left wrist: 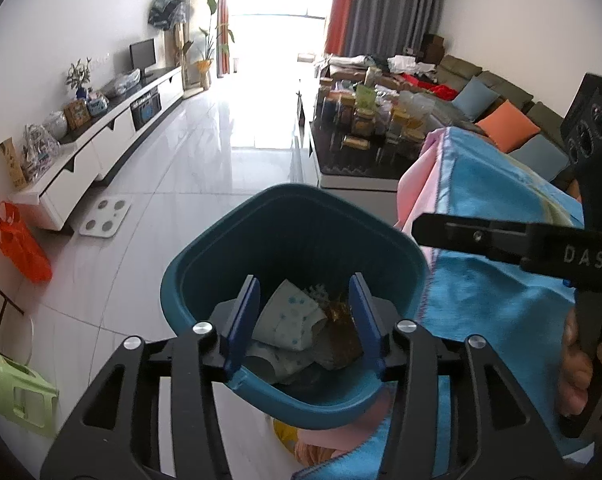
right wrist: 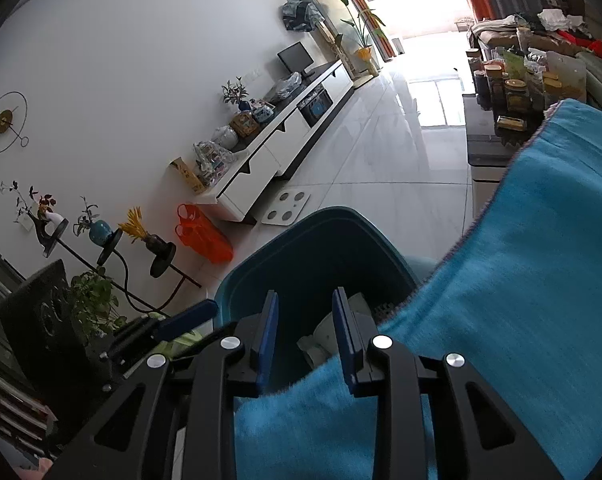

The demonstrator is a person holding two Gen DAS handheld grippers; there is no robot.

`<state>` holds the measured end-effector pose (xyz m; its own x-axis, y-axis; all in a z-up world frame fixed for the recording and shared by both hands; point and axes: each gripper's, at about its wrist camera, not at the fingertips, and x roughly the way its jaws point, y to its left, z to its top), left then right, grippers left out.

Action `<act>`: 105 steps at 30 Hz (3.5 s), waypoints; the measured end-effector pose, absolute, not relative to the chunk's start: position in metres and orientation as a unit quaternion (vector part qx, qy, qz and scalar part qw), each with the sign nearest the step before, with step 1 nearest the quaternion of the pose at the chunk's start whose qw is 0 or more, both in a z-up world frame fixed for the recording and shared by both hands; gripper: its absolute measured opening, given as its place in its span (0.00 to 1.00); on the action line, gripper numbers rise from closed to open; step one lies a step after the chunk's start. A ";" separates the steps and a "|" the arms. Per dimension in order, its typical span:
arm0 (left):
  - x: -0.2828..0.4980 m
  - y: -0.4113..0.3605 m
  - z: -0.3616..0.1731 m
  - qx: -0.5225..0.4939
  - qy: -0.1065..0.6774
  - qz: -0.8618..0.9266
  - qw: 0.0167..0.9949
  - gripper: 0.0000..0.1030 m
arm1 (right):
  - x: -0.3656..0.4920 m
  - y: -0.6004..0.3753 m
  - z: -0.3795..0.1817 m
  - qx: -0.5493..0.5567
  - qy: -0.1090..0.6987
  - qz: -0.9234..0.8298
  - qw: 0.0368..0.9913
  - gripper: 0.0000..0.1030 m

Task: Collect trash
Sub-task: 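Open the right gripper over the teal bin to drop the gold wrapper, then grasp a gold wrapper with the left gripper while the right gripper grasps the white foam net, then carry the gold wrapper with the left gripper and foam net with the right gripper to the bin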

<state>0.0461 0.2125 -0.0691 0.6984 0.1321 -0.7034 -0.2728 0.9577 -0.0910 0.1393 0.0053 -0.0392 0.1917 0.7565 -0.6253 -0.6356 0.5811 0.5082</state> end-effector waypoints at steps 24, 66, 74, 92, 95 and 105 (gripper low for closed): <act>0.027 0.015 -0.027 -0.005 0.292 -0.137 0.947 0.94 | 0.054 -0.257 0.015 0.078 0.317 0.285 0.901 0.54; 0.133 -0.154 -0.066 -0.002 0.420 -0.326 0.847 0.21 | 0.018 -0.417 -0.043 0.192 0.359 0.151 0.901 0.11; 0.114 -0.133 -0.051 -0.010 0.397 -0.327 0.857 0.14 | 0.008 -0.410 -0.028 0.180 0.339 0.157 0.910 0.10; 0.066 -0.059 -0.019 -0.027 0.354 -0.276 0.893 0.14 | 0.015 -0.368 -0.007 0.160 0.321 0.206 0.910 0.10; 0.059 -0.046 -0.017 -0.030 0.351 -0.263 0.898 0.14 | 0.020 -0.356 -0.005 0.158 0.321 0.221 0.907 0.10; 0.045 -0.008 -0.017 -0.041 0.355 -0.223 0.907 0.14 | 0.033 -0.317 -0.003 0.147 0.323 0.265 0.897 0.10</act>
<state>0.0452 -0.0076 -0.0175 0.6496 -0.4329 -0.6250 0.3745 0.8976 -0.2325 0.0330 -0.3174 -0.0026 0.6507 0.5702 -0.5015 -0.3802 0.8163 0.4348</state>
